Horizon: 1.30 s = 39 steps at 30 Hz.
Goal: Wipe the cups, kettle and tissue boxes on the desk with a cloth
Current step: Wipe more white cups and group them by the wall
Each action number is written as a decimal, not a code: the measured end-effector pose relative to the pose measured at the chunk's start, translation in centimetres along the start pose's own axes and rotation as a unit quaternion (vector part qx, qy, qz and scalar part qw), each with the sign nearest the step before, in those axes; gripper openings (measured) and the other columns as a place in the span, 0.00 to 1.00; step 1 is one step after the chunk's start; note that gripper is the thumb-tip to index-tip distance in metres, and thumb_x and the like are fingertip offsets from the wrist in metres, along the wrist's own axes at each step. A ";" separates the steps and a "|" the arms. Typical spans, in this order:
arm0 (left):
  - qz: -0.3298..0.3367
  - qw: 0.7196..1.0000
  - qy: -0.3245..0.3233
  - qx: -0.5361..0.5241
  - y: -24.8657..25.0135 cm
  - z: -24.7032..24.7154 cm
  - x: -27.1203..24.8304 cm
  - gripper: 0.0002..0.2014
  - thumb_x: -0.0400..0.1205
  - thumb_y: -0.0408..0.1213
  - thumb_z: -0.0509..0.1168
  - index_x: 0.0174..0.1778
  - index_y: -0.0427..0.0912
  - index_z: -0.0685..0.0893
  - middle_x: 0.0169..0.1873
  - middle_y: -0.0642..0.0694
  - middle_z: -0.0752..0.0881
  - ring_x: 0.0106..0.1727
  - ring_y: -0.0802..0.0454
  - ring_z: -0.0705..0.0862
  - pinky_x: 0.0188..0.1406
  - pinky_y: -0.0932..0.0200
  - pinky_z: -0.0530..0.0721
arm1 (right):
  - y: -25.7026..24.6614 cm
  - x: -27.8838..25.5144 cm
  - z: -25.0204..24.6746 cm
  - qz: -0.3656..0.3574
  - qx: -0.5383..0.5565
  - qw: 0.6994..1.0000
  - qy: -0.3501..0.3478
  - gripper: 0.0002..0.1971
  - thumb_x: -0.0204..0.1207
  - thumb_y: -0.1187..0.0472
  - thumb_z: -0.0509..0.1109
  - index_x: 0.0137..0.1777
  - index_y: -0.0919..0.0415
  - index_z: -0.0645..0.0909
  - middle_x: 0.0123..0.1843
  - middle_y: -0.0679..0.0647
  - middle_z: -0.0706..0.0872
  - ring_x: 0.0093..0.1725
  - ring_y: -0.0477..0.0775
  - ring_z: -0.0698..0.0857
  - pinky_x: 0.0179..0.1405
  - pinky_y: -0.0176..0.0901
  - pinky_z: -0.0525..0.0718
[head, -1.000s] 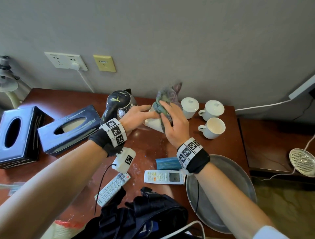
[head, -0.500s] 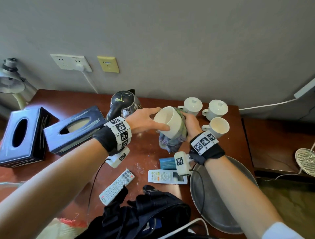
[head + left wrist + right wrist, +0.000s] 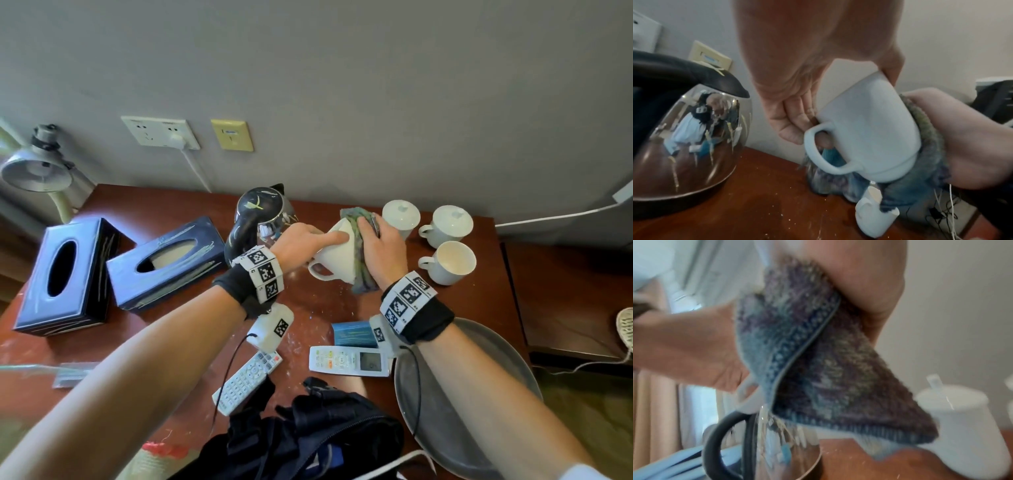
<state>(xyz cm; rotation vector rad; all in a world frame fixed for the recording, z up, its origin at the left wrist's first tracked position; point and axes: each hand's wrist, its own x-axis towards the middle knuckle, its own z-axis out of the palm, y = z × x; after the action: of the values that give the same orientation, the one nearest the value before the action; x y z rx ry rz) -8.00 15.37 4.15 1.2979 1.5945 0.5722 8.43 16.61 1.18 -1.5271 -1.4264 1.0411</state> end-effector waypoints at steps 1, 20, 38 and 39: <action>-0.013 1.000 0.009 -0.025 0.0 -0.1 0.1 0.30 0.71 0.61 0.73 0.48 0.34 0.91 0.44 0.34 0.91 0.41 0.44 0.89 0.47 0.47 0.87 | -0.2 -0.4 0.0 -0.065 -0.031 0.997 0.003 0.16 0.86 0.51 0.61 0.68 0.54 0.81 0.63 0.46 0.86 0.64 0.47 0.82 0.67 0.41 0.76; 0.151 0.970 0.024 0.191 -0.3 -0.2 -1.3 0.40 0.69 0.51 0.81 0.75 0.48 0.72 0.55 0.54 0.81 0.55 0.54 0.79 0.54 0.61 0.74 | 1.7 1.8 1.3 0.242 0.223 0.943 -0.048 0.12 0.73 0.53 0.66 0.47 0.56 0.89 0.52 0.60 0.91 0.60 0.67 0.87 0.64 0.61 0.84; 0.021 0.999 -0.035 -0.019 -0.4 -1.2 -0.1 0.27 0.70 0.59 0.78 0.57 0.43 0.84 0.50 0.44 0.90 0.48 0.52 0.88 0.43 0.58 0.88 | 0.8 2.2 -0.1 0.149 0.143 0.978 -0.029 0.14 0.77 0.52 0.65 0.50 0.58 0.89 0.56 0.64 0.89 0.64 0.67 0.84 0.70 0.59 0.80; 0.015 0.998 -0.046 -0.029 -0.2 -1.2 -0.2 0.26 0.72 0.55 0.78 0.59 0.42 0.83 0.51 0.44 0.89 0.47 0.53 0.88 0.40 0.60 0.86 | 1.3 2.7 -0.1 0.181 0.164 0.968 -0.051 0.13 0.73 0.50 0.66 0.45 0.56 0.89 0.52 0.63 0.90 0.62 0.68 0.85 0.69 0.64 0.80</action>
<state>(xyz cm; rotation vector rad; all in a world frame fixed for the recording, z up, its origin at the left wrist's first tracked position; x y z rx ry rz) -9.14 15.39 4.55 1.2882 1.4750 0.5659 9.02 19.18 -0.12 -1.5326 -0.9939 1.5125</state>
